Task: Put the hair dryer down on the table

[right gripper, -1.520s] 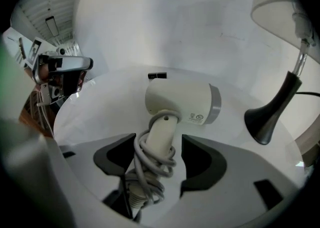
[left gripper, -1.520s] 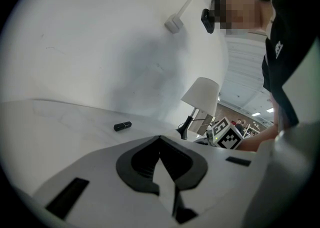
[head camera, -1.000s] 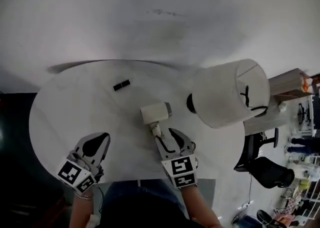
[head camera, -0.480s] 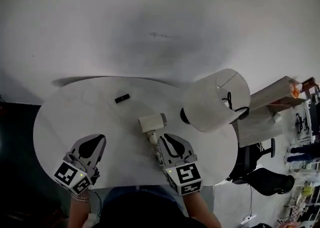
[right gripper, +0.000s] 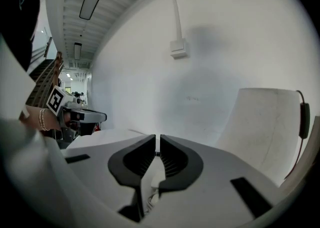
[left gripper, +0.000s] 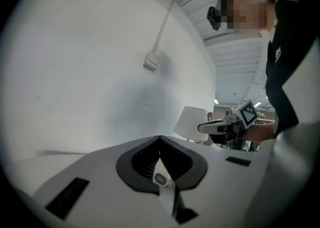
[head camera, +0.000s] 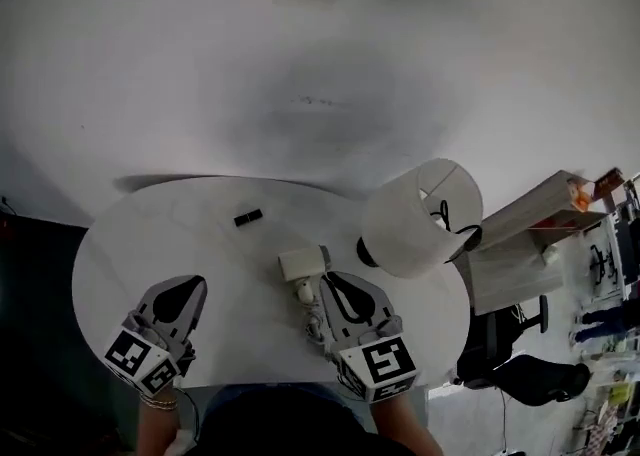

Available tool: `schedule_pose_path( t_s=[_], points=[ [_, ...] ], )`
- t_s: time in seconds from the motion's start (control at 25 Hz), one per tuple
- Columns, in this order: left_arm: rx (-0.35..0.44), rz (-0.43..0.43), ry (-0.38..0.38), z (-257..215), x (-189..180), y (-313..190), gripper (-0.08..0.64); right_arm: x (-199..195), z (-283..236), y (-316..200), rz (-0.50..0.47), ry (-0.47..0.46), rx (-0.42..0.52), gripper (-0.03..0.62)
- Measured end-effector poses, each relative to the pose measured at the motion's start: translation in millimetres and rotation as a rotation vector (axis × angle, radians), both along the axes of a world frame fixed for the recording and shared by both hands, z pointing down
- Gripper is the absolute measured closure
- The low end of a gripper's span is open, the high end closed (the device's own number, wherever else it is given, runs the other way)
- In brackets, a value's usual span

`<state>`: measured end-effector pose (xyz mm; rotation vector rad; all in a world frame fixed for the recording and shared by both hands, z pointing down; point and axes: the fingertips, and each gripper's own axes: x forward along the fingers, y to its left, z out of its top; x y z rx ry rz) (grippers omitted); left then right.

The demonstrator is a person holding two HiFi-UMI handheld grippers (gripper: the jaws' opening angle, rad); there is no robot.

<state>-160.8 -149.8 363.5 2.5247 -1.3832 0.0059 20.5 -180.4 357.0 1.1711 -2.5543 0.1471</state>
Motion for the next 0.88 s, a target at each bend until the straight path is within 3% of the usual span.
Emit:
schedule_pose_path(
  t_s=[0.88],
  points=[
    [0.162,-0.018,-0.042,-65.5,-11.3,-12.0,0.552,-1.5,-109.8,-8.1,-0.078,-0.099,0.258,0.574]
  ],
)
